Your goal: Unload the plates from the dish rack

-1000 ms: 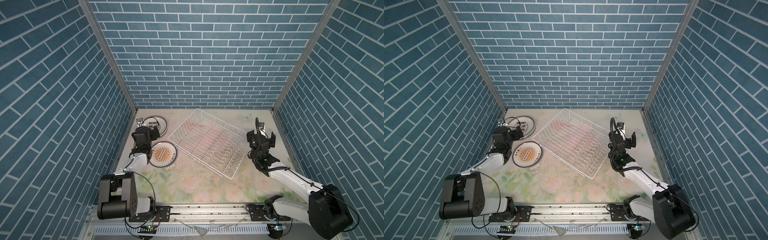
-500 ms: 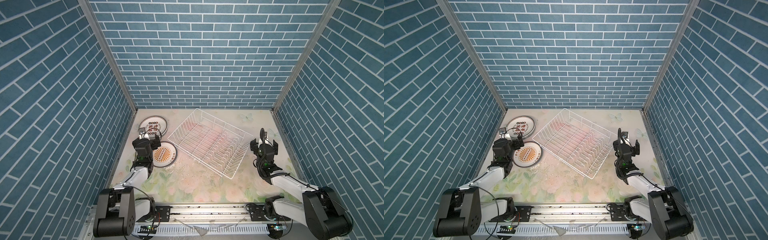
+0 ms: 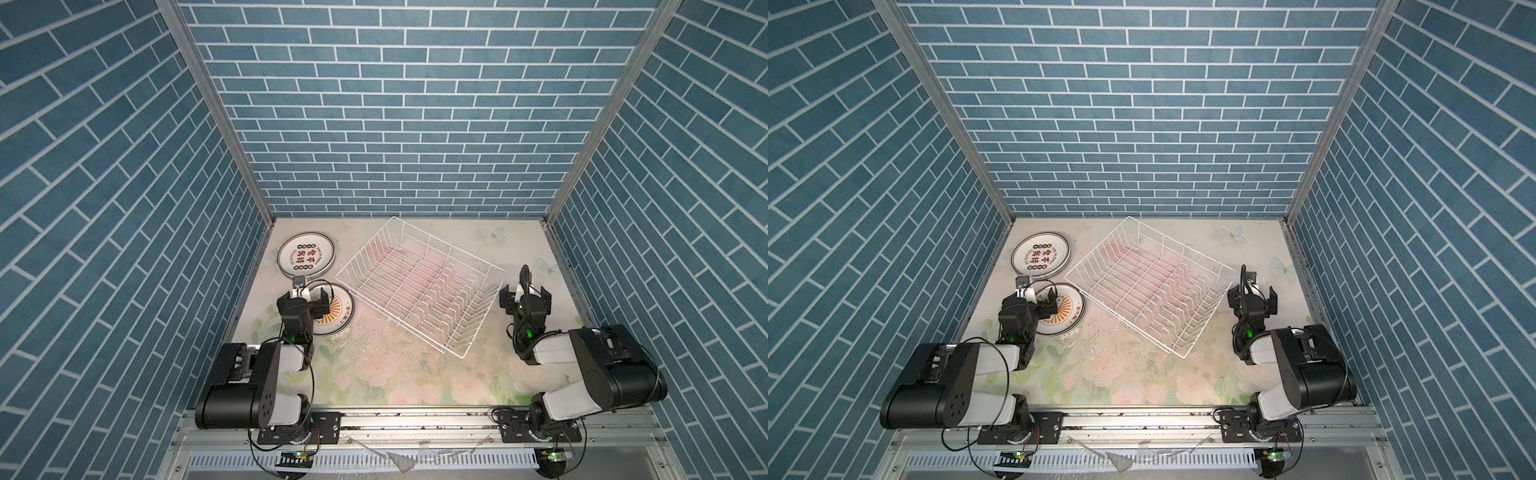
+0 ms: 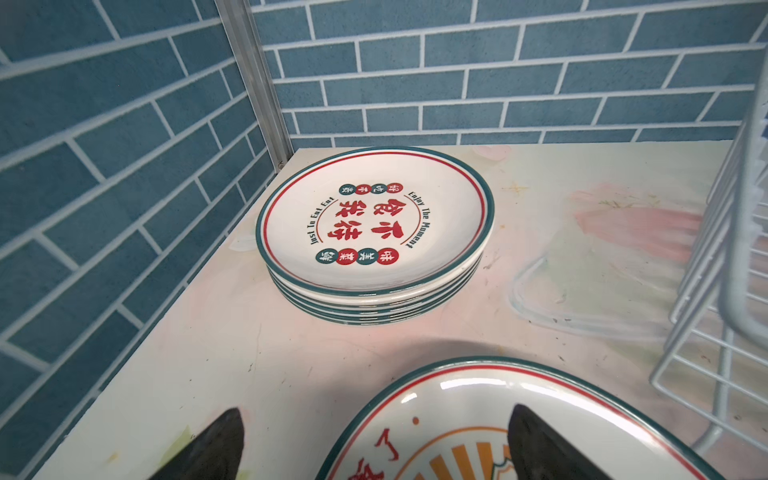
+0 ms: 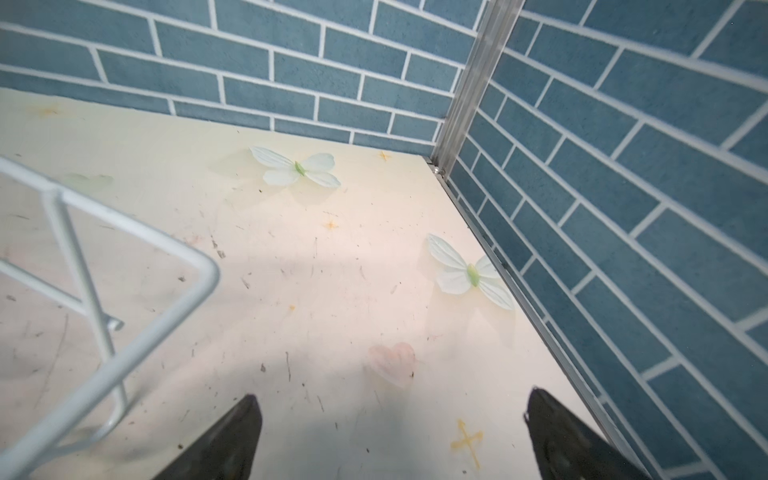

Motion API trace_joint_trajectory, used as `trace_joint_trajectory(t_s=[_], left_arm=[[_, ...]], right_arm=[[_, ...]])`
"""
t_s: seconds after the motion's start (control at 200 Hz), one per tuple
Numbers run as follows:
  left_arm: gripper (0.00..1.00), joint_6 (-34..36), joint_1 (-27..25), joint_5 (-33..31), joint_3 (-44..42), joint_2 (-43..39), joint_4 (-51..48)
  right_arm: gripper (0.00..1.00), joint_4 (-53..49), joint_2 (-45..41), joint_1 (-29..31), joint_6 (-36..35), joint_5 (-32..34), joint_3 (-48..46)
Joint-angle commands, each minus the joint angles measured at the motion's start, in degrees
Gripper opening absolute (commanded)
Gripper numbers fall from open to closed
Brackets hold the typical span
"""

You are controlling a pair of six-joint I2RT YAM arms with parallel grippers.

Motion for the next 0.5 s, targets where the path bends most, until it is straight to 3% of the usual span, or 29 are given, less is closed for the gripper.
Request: trace_joint_trajectory(t_s=[0.0, 0.11, 0.185, 0.365, 0.495], left_arm=[[0.99, 1.46, -0.62, 0.93, 0.35, 1.64, 6.82], [0.99, 2.47, -1.81, -0.68, 1.50, 4.39, 7.35], [0.99, 2.61, -1.93, -1.06, 1.71, 5.55, 8.03], [0.99, 2.48, -2.04, -1.57, 1.19, 6.40, 9.61], [0.99, 2.39, -2.01, -1.70, 1.80, 6.33, 8.45]], right_arm=[[0.99, 6.54, 0.01, -4.52, 4.88, -7.27, -2.48], [0.99, 14.87, 6.05, -6.13, 4.08, -13.35, -3.51], [0.99, 8.32, 3.43, -6.46, 4.51, -14.80, -2.19], [0.99, -6.27, 3.24, -6.79, 7.48, -8.47, 5.49], [0.99, -6.18, 3.52, -7.28, 8.06, -7.46, 5.70]])
